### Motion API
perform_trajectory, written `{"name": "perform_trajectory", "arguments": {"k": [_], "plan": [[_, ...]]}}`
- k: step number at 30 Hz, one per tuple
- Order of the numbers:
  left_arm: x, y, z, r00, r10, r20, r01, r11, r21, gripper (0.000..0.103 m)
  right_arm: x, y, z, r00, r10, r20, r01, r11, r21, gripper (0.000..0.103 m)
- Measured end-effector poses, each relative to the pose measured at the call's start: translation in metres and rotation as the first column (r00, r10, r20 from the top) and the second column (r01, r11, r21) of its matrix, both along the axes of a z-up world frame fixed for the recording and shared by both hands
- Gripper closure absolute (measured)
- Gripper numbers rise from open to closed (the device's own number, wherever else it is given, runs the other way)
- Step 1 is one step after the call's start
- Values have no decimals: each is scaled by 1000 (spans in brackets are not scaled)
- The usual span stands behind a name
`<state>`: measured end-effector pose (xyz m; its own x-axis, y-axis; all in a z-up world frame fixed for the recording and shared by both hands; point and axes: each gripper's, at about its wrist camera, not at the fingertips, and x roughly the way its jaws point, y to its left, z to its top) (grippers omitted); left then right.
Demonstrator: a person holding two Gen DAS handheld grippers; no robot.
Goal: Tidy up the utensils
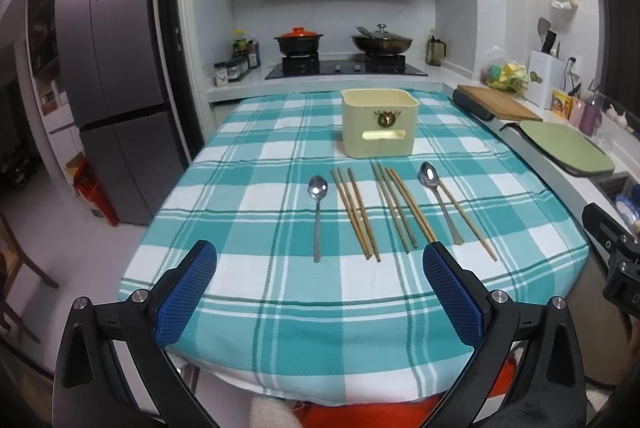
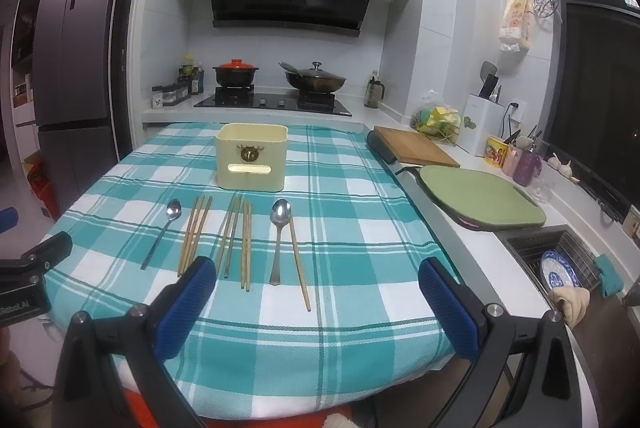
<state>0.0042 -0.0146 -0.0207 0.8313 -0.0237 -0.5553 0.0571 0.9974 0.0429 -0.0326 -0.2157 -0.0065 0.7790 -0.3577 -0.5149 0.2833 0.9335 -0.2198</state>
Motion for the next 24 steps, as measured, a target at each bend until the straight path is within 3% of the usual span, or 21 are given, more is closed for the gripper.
{"name": "perform_trajectory", "arguments": {"k": [24], "plan": [[7, 0, -2, 1000, -1, -6, 1, 1000, 7, 0, 1, -5, -4, 1000, -1, -11, 1, 1000, -1, 0]]}}
